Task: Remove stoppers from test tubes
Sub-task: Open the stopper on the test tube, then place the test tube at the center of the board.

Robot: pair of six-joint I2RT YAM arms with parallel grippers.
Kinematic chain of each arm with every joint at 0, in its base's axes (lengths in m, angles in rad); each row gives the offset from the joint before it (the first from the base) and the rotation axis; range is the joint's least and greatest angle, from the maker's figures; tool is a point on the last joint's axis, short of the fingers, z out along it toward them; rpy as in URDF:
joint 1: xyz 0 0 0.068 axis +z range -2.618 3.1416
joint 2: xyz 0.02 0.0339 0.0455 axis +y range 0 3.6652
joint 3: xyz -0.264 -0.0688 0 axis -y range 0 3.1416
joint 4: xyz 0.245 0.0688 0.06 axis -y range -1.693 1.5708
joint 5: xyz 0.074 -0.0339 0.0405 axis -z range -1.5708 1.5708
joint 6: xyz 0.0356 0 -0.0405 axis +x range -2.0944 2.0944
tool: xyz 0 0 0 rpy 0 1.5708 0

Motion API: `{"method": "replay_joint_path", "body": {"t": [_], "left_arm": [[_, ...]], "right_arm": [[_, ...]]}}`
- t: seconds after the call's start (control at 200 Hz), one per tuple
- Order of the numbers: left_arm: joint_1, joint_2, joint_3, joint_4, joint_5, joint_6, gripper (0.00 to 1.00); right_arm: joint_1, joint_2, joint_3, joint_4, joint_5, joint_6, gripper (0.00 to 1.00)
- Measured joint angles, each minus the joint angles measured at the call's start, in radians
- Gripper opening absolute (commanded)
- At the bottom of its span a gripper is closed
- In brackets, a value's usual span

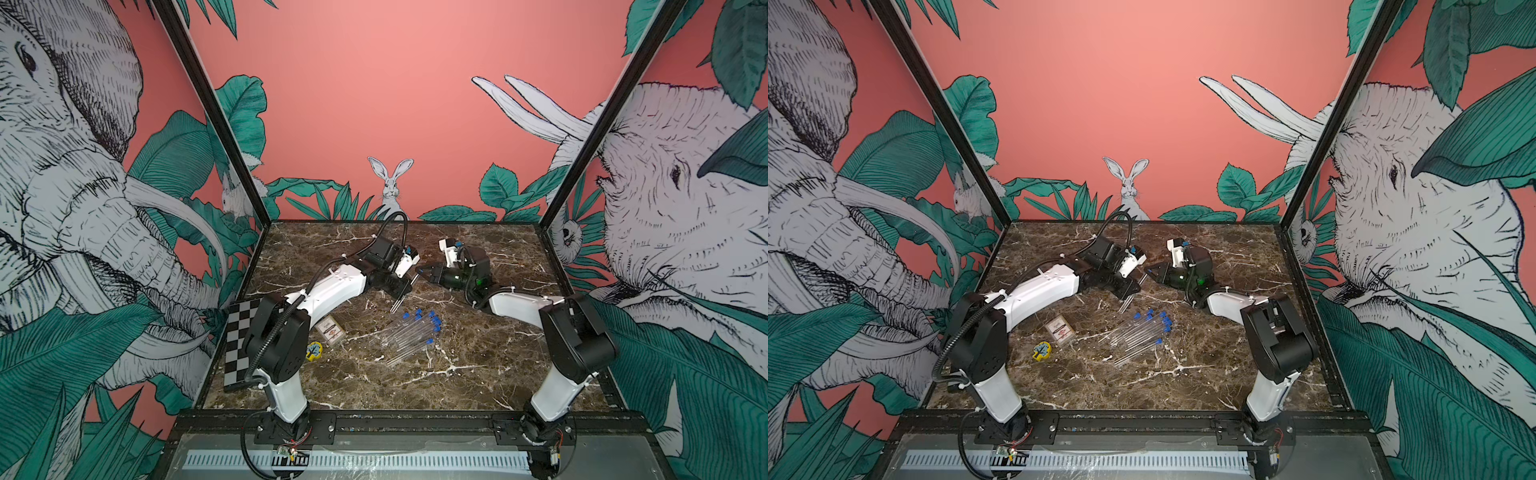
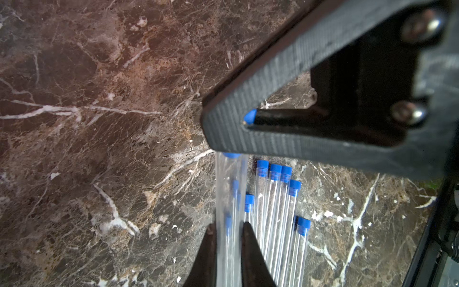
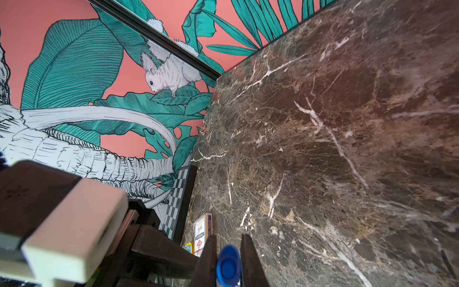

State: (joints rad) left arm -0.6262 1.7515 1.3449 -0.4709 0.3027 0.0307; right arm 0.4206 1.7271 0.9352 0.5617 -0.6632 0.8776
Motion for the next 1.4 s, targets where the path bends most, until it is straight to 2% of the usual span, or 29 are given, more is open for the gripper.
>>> {"method": "replay_joint_path", "body": {"t": [0.2,0.31,0.6,0.75,0.92,1.13,1.265,1.4], "left_arm": [[0.000,-0.005,0.000,0.006,-0.003,0.000,0.03],[0.010,-0.005,-0.031,-0.058,-0.032,-0.001,0.03],[0.021,-0.005,-0.050,-0.109,-0.061,-0.001,0.03],[0.034,-0.001,-0.040,-0.128,-0.092,-0.001,0.03],[0.102,0.091,0.076,-0.166,-0.141,0.000,0.03],[0.190,0.304,0.296,-0.239,-0.256,0.000,0.05],[0.201,0.428,0.422,-0.309,-0.344,0.004,0.06],[0.198,0.491,0.463,-0.358,-0.397,0.010,0.08]], "right_arm": [[0.000,-0.006,-0.006,0.032,0.010,0.013,0.05],[-0.023,-0.019,-0.007,0.053,0.040,0.005,0.06],[-0.040,-0.092,-0.006,0.014,0.084,-0.055,0.07],[-0.042,-0.092,-0.006,-0.080,0.105,-0.103,0.07],[-0.056,-0.132,0.008,-0.280,0.142,-0.209,0.07],[-0.076,-0.158,0.079,-0.475,0.204,-0.340,0.07],[-0.078,-0.159,0.090,-0.550,0.240,-0.389,0.07],[-0.078,-0.159,0.093,-0.621,0.274,-0.423,0.07]]}}
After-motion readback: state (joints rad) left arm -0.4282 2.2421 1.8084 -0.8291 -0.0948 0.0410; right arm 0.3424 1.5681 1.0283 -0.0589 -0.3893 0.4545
